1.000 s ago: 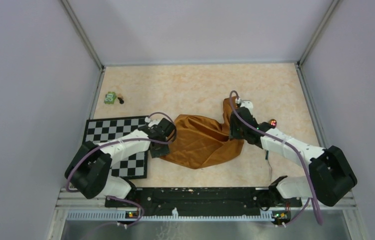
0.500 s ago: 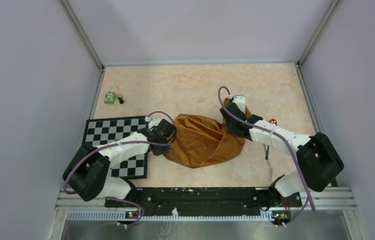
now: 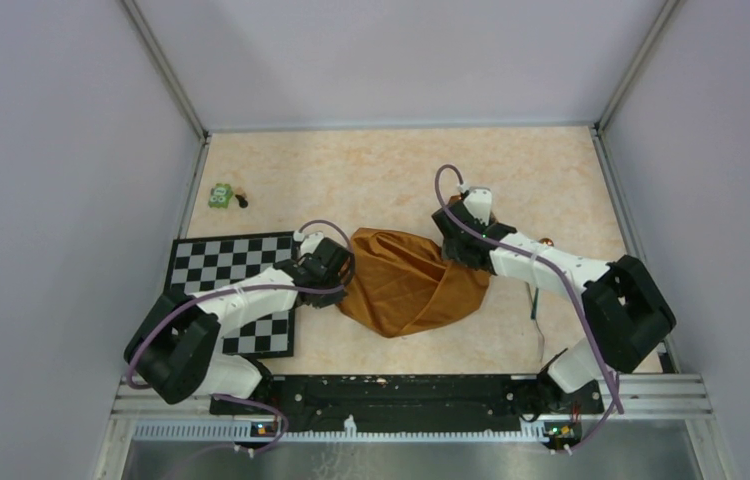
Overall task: Fold the napkin into a case and place the utensils inside
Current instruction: Pick up the crumpled napkin from the center of the board, then flatten out the crumpled napkin at the center of the board.
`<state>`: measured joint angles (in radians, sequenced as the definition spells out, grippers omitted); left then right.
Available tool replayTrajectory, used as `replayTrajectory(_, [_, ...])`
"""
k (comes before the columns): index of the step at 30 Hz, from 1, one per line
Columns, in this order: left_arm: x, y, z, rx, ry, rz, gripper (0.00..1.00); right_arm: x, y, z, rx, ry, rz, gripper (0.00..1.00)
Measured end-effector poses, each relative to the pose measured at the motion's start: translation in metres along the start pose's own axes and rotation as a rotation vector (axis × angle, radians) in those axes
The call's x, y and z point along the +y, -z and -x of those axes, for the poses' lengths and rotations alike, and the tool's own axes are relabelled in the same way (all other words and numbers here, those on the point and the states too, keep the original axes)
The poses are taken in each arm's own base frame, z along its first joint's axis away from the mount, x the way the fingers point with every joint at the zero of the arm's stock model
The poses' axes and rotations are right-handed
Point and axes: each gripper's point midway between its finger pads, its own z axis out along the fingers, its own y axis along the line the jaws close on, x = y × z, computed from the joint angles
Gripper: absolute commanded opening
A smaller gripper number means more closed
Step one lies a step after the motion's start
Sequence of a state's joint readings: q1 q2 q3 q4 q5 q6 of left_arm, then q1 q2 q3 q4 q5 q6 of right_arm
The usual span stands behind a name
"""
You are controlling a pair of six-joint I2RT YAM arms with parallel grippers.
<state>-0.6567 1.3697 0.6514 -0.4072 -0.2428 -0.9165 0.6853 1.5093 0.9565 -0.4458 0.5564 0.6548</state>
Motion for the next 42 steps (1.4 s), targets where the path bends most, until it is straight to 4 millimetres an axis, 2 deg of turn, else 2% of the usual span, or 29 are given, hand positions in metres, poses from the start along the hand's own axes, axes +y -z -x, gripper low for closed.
replayTrajectory(5, [-0.003, 0.000, 0.000, -0.005, 0.002, -0.021, 0.06, 0.002, -0.007, -0.006, 0.019, -0.005, -0.014, 0.55])
replayTrajectory(8, [-0.003, 0.000, 0.000, -0.009, 0.004, -0.028, 0.05, 0.004, -0.013, -0.009, 0.030, -0.007, -0.023, 0.50])
replayTrajectory(11, [-0.003, 0.000, 0.000, -0.010, 0.005, -0.033, 0.03, 0.003, -0.017, -0.015, 0.044, -0.004, -0.036, 0.34])
replayTrajectory(14, [-0.003, 0.002, 0.000, -0.011, 0.005, -0.037, 0.00, 0.003, -0.017, -0.012, 0.028, -0.011, -0.043, 0.05])
replayTrajectory(15, [-0.002, 0.002, -0.001, -0.009, 0.004, -0.038, 0.00, 0.002, -0.016, -0.010, 0.023, -0.006, -0.045, 0.00])
replayTrajectory(20, [0.011, 0.015, -0.006, 0.009, -0.015, -0.009, 0.00, -0.001, 0.002, 0.011, -0.039, -0.019, -0.017, 0.00])
replayTrajectory(23, [0.013, 0.034, 0.004, -0.017, -0.019, -0.002, 0.00, -0.007, 0.024, 0.031, -0.090, -0.018, 0.013, 0.00])
replayTrajectory(26, [-0.009, 0.075, 0.042, -0.134, 0.010, -0.093, 0.00, -0.010, 0.051, 0.054, -0.150, -0.008, 0.058, 0.00])
replayTrajectory(29, [-0.035, 0.141, 0.093, -0.323, 0.054, -0.257, 0.00, -0.014, 0.087, 0.083, -0.224, 0.005, 0.130, 0.00])
replayTrajectory(31, [-0.042, 0.186, 0.119, -0.436, 0.077, -0.350, 0.00, -0.016, 0.120, 0.107, -0.291, -0.006, 0.202, 0.00])
replayTrajectory(35, [-0.041, 0.285, 0.161, -0.672, 0.102, -0.515, 0.00, -0.025, 0.194, 0.158, -0.449, -0.063, 0.340, 0.02])
replayTrajectory(38, [-0.032, 0.347, 0.181, -0.823, 0.110, -0.606, 0.00, -0.039, 0.250, 0.188, -0.575, -0.120, 0.439, 0.00])
replayTrajectory(40, [-0.025, 0.383, 0.190, -0.911, 0.114, -0.659, 0.00, -0.052, 0.276, 0.195, -0.635, -0.160, 0.477, 0.00])
replayTrajectory(42, [-0.022, 0.408, 0.196, -0.970, 0.112, -0.697, 0.00, -0.054, 0.281, 0.196, -0.650, -0.174, 0.488, 0.02])
